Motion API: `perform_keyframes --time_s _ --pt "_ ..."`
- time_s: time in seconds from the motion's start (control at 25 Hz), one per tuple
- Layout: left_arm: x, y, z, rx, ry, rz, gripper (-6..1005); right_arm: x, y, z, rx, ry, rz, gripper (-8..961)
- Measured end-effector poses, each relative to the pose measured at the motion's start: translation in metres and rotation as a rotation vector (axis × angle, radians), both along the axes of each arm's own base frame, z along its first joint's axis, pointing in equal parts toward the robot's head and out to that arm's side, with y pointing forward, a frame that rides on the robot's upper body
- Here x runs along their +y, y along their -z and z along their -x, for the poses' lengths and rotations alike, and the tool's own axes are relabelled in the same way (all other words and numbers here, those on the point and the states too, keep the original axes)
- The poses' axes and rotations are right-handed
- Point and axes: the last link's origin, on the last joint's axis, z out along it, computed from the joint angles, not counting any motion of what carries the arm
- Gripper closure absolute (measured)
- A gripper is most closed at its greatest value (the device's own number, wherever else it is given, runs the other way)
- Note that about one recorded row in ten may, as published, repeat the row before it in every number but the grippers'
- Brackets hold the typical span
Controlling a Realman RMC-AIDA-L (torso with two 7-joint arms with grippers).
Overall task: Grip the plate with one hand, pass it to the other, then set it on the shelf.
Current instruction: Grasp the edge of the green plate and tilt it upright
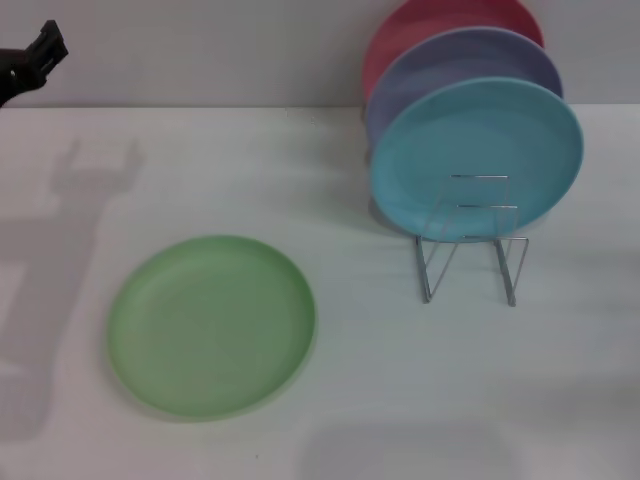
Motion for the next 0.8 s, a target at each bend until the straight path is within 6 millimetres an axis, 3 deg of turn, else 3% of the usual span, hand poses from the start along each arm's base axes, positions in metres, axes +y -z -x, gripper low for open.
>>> perform_keyframes --time_s 0.08,0.44,0.8 --pt "-0.003 -0.014 -0.013 0.01 -0.063 0.099 185 0.001 0.0 0.001 0.001 -0.003 0.0 203" --pt "-0.027 -0.032 -0.031 0.108 -0.223 0.413 185 0.008 0.002 0.004 0.005 -0.011 0.015 202" --pt "-0.042 -0.036 -0.034 0.157 -0.372 0.636 185 0.014 0.001 0.006 0.01 -0.014 0.018 203"
